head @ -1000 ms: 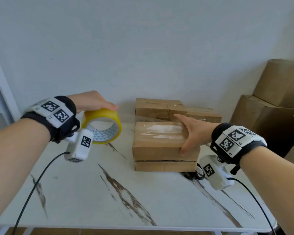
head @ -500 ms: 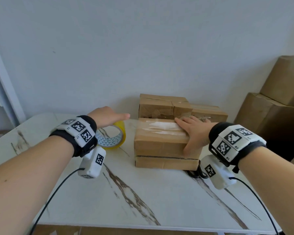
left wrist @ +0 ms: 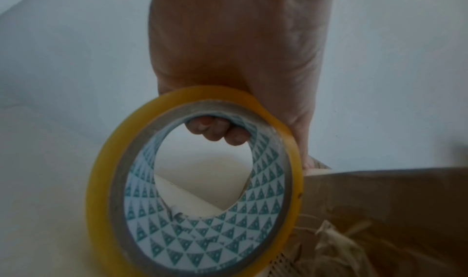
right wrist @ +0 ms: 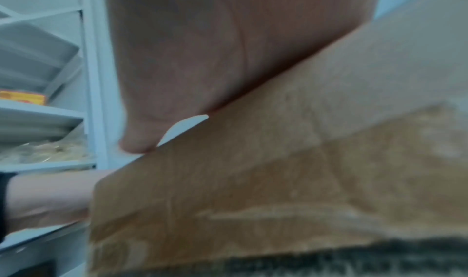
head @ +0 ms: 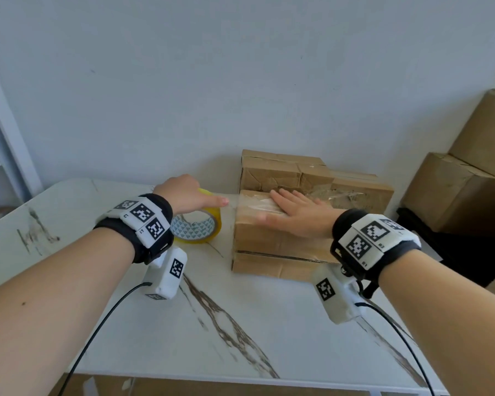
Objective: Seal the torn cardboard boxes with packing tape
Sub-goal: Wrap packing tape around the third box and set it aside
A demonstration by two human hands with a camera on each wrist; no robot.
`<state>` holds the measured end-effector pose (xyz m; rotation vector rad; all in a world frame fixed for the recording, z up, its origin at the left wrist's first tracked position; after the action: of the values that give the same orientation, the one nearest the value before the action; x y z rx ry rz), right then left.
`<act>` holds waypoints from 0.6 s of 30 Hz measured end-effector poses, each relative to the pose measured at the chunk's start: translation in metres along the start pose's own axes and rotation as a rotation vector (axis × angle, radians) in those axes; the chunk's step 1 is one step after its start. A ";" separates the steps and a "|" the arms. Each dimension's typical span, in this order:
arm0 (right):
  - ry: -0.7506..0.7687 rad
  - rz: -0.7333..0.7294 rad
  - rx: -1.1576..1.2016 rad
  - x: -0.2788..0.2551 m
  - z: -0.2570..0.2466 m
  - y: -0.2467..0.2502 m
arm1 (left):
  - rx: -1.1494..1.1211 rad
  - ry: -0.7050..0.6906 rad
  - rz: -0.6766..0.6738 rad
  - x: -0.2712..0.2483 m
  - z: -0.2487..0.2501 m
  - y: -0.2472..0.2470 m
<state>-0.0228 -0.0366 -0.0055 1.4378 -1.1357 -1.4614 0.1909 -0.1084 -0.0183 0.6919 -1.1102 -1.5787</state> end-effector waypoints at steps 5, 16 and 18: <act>-0.153 0.008 0.092 0.002 0.031 0.003 | -0.018 -0.017 -0.009 -0.003 0.003 0.000; 0.083 -0.053 -0.015 -0.013 -0.049 0.020 | 0.078 -0.037 -0.040 -0.001 0.011 -0.002; 0.067 -0.054 -0.114 -0.006 -0.060 0.015 | 0.070 -0.040 -0.052 -0.001 0.010 -0.003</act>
<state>0.0367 -0.0401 0.0126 1.4373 -0.9642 -1.4790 0.1817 -0.1043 -0.0173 0.7446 -1.1899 -1.6099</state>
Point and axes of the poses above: each hand's wrist, its own x-axis towards the middle knuckle, its own y-axis out of the back of the hand, z = x × y, the point moved 6 cm from there along x, towards the middle knuckle, and after that the axes turned 13 degrees about -y, right-handed, at the moved point
